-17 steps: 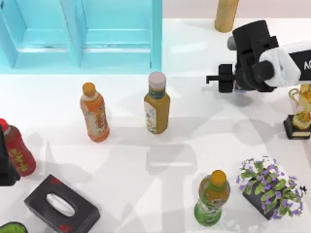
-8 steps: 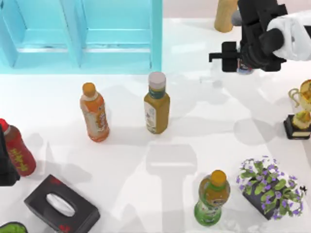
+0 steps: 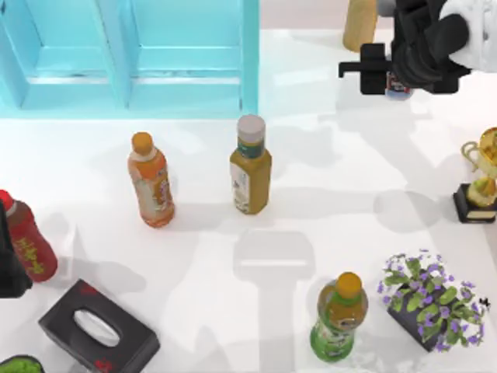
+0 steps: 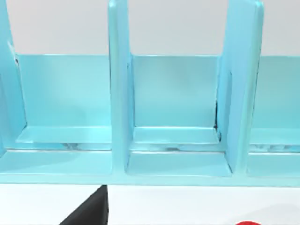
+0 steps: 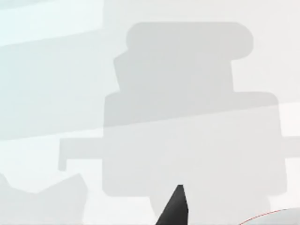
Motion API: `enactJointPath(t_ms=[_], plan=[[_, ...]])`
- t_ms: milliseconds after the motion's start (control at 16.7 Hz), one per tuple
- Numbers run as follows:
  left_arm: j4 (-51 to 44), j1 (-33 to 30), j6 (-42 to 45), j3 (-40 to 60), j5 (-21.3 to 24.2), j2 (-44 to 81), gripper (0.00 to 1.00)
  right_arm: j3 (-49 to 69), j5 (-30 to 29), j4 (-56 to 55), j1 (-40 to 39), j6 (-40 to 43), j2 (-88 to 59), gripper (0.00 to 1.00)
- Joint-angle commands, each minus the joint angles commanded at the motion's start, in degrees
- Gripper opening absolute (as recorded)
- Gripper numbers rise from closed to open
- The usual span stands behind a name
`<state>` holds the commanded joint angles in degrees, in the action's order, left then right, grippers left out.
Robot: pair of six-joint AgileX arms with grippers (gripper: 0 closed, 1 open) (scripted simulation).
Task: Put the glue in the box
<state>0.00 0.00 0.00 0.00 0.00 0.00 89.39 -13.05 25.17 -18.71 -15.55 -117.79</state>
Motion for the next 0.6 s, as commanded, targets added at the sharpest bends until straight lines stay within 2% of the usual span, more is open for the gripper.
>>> enactJointPath(t_ms=[300, 600], plan=[[0.00, 0.00, 0.00, 0.00, 0.00, 0.00, 1.00, -3.65, 2.55, -0.22, 3.37, 3.56, 3.19, 0.00], [0.00, 0.00, 0.00, 0.00, 0.00, 0.00, 1.00, -14.63, 13.65, -2.49, 19.41, 15.51, 16.09, 0.00]])
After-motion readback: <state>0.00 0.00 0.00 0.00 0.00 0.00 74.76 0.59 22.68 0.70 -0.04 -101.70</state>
